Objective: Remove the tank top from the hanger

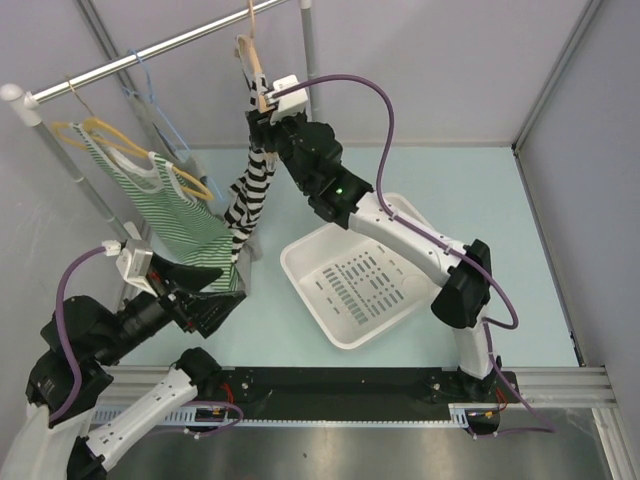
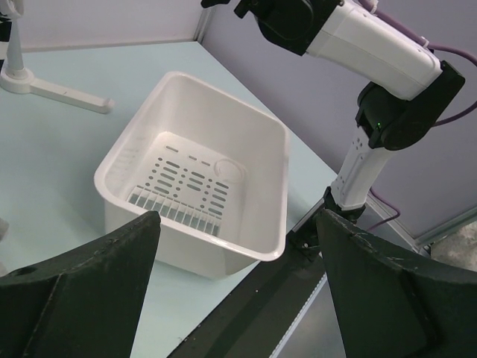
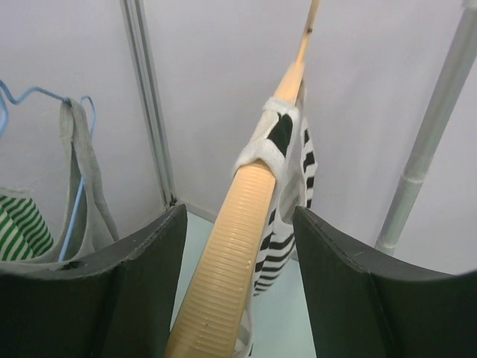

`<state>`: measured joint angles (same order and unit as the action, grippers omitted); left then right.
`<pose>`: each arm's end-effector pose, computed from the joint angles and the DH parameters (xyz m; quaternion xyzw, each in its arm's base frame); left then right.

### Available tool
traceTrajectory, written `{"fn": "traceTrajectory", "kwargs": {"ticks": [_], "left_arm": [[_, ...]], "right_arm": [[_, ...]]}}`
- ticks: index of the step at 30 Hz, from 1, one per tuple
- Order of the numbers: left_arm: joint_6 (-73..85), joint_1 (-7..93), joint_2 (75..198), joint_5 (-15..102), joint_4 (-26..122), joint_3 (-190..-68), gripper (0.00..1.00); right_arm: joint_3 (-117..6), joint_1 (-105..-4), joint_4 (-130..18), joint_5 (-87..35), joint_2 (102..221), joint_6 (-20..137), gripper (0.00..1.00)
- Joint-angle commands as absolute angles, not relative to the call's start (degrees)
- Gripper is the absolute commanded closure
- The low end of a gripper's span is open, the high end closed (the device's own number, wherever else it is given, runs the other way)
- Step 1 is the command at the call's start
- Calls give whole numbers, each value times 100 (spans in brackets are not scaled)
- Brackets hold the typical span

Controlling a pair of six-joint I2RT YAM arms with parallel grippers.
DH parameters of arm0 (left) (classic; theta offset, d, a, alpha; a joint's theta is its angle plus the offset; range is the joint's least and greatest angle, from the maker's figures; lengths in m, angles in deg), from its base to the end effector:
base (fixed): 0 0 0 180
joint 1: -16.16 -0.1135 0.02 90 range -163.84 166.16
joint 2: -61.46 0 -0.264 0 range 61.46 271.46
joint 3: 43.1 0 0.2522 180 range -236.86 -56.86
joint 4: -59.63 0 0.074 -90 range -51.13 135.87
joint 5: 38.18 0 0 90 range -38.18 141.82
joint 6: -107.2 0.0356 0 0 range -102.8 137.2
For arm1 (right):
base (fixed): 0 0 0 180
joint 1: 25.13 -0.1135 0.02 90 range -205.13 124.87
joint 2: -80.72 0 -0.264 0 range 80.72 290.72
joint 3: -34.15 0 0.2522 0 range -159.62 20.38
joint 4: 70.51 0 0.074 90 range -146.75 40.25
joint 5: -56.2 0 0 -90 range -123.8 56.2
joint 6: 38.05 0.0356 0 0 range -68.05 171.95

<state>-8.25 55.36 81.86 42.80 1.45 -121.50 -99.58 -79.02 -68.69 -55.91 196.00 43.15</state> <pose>0.0084 -0.0140 0.4191 0.1396 0.6943 -0.4234 0.5650 0.2905 0.3754 0.4626 -0.1737 0.5807 0.1960 0.7708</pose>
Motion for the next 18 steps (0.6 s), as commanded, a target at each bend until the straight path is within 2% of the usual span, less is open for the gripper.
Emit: {"fn": "traceTrajectory", "kwargs": {"ticks": [1,14,18], "left_arm": [[-864,5510,8387,4233,438,-12365,9],[-820,5510,8659,4232,527,-12804,8],[-776,5501,8835,4171,527,-13007,8]], "right_arm": [[-9977,-7962,-7608,-5472,19032,4087,100],[-9107,-8208,-9127,-5471,18478,3358,100],[-9281,-8199,-8927,-5481,18557,3270,100]]}}
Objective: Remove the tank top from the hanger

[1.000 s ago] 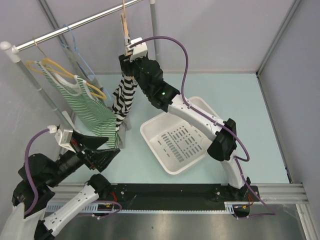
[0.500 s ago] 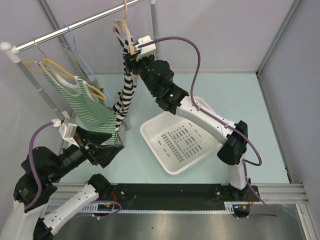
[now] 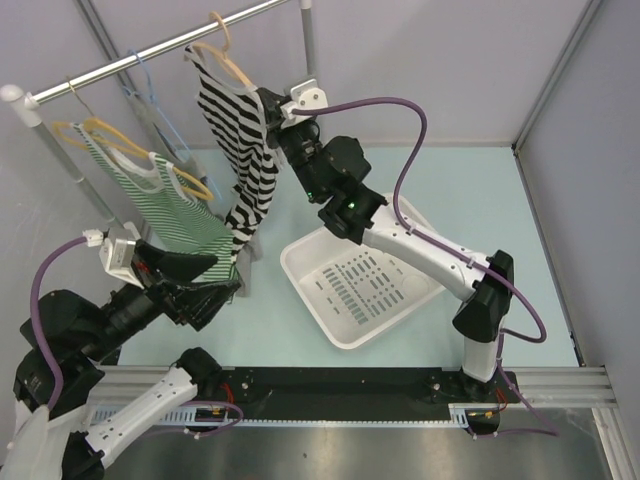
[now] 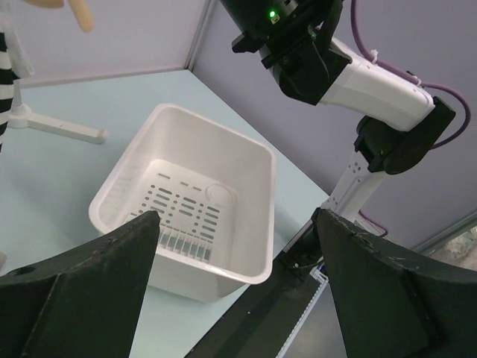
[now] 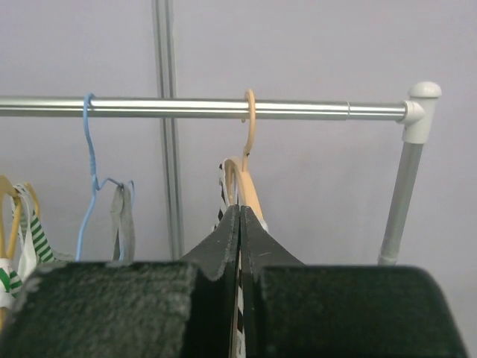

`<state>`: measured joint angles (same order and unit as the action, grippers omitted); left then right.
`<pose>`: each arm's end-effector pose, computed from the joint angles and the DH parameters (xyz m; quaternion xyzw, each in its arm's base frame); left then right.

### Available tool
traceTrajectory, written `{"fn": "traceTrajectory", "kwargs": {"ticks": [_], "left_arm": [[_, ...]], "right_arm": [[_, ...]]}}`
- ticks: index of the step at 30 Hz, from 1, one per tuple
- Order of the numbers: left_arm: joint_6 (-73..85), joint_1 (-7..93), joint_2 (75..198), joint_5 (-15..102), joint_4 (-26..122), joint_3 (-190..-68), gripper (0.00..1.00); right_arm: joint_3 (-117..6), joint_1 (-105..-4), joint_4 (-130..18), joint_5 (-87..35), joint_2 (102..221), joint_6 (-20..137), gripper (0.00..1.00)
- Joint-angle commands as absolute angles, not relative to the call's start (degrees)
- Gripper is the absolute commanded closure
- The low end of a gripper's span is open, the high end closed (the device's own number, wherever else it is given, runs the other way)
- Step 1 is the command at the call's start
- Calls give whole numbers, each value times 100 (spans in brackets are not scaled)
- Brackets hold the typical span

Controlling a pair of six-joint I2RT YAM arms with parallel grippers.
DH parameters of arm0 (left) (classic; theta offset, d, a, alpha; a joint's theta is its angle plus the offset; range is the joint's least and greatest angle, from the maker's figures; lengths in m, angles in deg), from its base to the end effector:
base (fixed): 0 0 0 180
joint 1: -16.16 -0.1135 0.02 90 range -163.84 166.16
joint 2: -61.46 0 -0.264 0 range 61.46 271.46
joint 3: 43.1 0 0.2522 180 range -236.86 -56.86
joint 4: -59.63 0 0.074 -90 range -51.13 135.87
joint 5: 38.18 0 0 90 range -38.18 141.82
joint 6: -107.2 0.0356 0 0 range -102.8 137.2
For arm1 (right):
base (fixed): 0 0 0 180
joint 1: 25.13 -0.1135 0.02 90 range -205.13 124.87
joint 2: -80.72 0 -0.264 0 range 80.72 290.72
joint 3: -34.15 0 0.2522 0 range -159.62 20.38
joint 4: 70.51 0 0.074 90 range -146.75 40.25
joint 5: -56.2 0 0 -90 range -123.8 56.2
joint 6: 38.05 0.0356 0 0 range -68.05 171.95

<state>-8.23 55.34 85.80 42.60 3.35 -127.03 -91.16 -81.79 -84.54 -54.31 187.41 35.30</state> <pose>0.0089 -0.0146 0.4461 0.1399 0.6723 -0.4340 0.5832 0.2441 0.3484 0.5048 -0.1566 0.4720 0.2151 0.8405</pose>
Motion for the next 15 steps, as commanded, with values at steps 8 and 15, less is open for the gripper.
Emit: {"fn": "traceTrajectory", "kwargs": {"ticks": [8,15], "left_arm": [[-635,5501,8783,4294,334,-13121,7],[-661,5501,8660,4285,289,-12849,6]], "right_arm": [[-10956,-7963,-5932,-5175,19136,4093,90],[-12005,-7813,-4244,-5033,19514,4578,21]]}}
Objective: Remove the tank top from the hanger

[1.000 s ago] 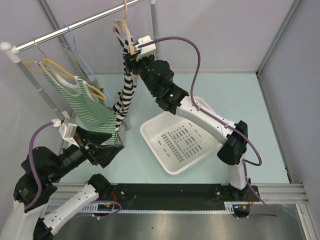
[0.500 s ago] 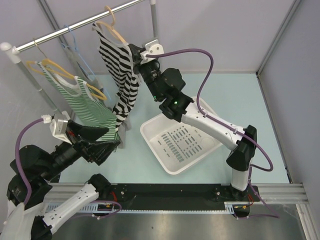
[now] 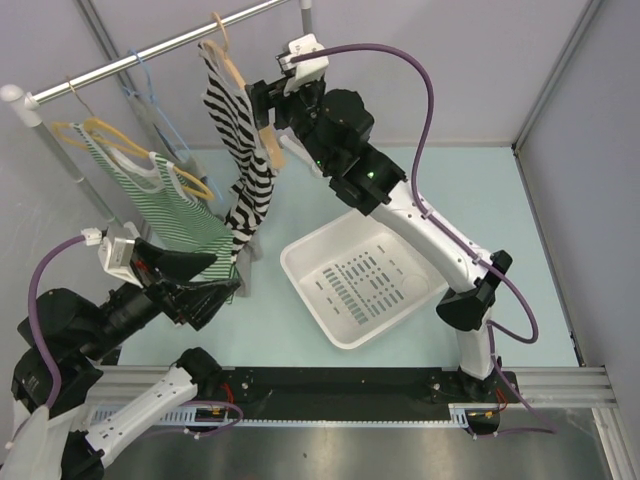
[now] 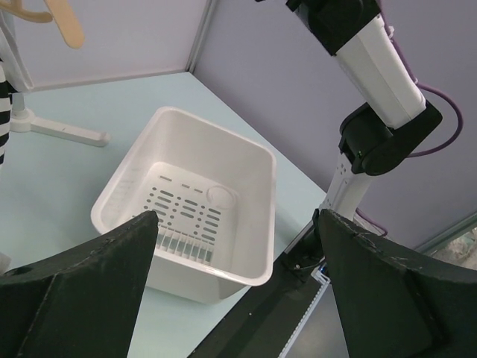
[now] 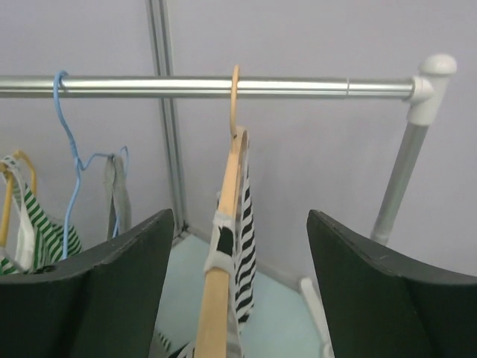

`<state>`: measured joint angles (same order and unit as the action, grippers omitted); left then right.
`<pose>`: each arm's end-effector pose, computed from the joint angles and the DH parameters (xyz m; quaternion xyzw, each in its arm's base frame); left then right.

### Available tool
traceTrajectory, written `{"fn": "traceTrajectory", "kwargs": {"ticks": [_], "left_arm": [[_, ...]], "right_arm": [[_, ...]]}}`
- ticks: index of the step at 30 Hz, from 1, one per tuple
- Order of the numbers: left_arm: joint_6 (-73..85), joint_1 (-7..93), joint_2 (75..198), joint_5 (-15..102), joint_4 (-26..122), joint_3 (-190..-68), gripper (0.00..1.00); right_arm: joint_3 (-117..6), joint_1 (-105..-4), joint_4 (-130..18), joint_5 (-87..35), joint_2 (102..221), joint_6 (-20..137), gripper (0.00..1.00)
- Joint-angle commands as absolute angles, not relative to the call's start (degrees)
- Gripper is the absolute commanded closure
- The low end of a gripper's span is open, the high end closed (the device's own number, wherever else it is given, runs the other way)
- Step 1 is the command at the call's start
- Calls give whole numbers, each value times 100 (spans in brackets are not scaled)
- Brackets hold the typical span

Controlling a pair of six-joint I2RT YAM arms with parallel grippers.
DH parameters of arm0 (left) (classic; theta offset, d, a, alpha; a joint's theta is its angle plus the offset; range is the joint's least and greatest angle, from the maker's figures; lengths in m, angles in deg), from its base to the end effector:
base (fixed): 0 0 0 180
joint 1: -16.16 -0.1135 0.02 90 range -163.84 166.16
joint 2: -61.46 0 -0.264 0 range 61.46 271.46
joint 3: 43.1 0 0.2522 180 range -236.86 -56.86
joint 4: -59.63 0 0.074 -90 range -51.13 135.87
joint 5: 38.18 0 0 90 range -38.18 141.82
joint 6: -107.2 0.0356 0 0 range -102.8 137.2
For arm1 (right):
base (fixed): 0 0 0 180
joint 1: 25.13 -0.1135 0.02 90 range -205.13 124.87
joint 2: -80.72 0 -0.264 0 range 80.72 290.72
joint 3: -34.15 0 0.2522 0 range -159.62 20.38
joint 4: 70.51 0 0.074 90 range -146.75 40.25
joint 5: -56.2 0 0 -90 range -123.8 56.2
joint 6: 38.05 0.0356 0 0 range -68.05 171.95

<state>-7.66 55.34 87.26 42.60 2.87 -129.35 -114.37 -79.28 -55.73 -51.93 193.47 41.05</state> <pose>0.0085 -0.0143 0.4548 0.1432 0.6691 -0.4322 0.5874 0.2593 0.3399 0.5430 -0.1913 0.5415 0.2169 0.7894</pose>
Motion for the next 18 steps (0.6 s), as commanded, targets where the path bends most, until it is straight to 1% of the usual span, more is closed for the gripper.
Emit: {"fn": "traceTrajectory", "kwargs": {"ticks": [1,6,12,18], "left_arm": [[-661,5510,8651,4285,289,-12814,6],[-714,5510,8668,4162,360,-12691,5],[-697,5510,8625,4197,316,-12620,5],[-688,5501,8537,4268,254,-12515,5]], "right_arm": [[-12093,-7760,-4103,-4928,19576,4658,21],[-12384,-7584,-3838,-4479,19901,5045,20],[-12314,-7680,-4092,-4242,20042,5168,16],[-12297,-7786,-4224,-4347,20183,5379,14]]}}
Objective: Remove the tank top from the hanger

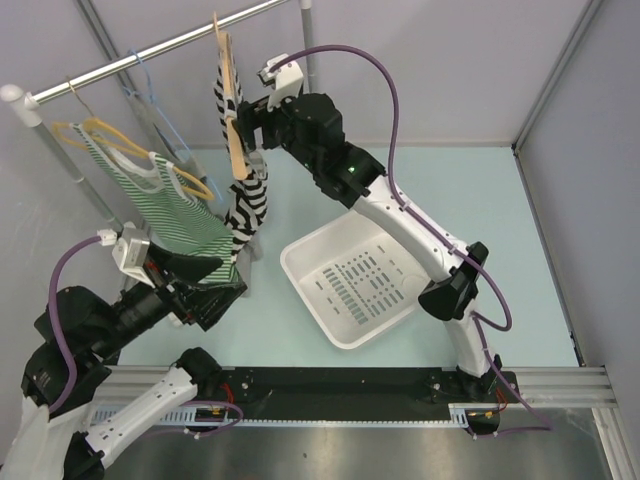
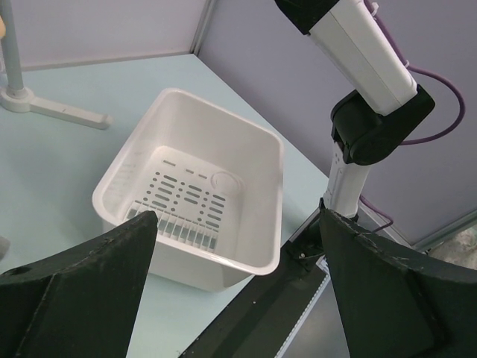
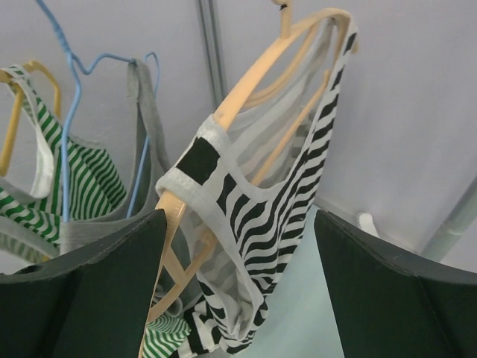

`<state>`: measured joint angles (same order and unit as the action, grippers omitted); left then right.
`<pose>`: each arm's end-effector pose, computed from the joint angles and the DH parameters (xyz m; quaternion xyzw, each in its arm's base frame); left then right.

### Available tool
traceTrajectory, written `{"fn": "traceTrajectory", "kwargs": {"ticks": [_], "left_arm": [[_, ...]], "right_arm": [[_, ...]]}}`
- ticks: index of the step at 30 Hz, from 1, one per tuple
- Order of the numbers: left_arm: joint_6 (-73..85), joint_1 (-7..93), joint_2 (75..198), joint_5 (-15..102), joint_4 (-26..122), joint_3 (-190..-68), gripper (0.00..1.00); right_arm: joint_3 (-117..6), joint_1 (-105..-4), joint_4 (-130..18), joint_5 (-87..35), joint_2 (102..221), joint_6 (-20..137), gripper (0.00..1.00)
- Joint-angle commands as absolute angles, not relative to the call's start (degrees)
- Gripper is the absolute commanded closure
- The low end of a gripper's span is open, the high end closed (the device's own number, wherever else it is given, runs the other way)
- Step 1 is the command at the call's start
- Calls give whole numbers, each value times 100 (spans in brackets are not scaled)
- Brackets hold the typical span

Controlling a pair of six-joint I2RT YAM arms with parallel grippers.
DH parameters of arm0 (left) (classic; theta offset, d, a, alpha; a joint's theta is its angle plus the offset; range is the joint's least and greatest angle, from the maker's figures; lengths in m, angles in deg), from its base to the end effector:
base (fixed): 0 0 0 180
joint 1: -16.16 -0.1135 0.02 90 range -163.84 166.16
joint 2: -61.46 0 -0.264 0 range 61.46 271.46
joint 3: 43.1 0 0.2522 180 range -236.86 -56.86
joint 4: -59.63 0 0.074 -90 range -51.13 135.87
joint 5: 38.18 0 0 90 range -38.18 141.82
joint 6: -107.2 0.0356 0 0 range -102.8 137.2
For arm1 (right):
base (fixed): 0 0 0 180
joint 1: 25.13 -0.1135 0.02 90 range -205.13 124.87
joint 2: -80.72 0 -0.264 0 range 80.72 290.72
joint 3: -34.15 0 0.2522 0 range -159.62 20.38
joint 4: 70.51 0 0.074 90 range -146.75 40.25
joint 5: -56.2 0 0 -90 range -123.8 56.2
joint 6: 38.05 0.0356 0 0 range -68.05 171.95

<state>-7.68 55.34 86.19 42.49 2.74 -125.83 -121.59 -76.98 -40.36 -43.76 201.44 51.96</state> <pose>0.0142 -0.0190 0.4399 0.1445 0.6853 -0.4257 0.5730 0.2952 0.3659 0.4944 -0.2371 0.6340 0.2680 0.6855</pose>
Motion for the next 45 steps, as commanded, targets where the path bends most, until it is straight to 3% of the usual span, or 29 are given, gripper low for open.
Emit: {"fn": "traceTrajectory", "kwargs": {"ticks": [1,21,29,36,38,39,45], "left_arm": [[-705,5510,8510,4311,254,-12506,5],[-705,5510,8229,4549,210,-12445,5],[-635,5501,8229,4584,131,-12523,5],[-617,5510,8273,4584,105,-12524,5],[-618,5510,8299,4558,122,-12515,4],[-635,5501,8299,4558,131,-12515,4],[-661,5501,8343,4531,149,-12567,4]], "right_arm": [[-12288,-7769,-4242,-4329,20218,5431,14],[-12446,-7980,-5165,-4224,20754,7075,15],[-12525,-7944,-5112,-4496,20895,7076,43],[-12455,-7892,-5296,-4435,20693,6961,81],[-12455,-7848,-5332,-4347,20649,6979,88],[-12455,-7848,-5349,-4338,20623,6996,98],[-12218,-7970,-5621,-4539,20272,6769,100]]}}
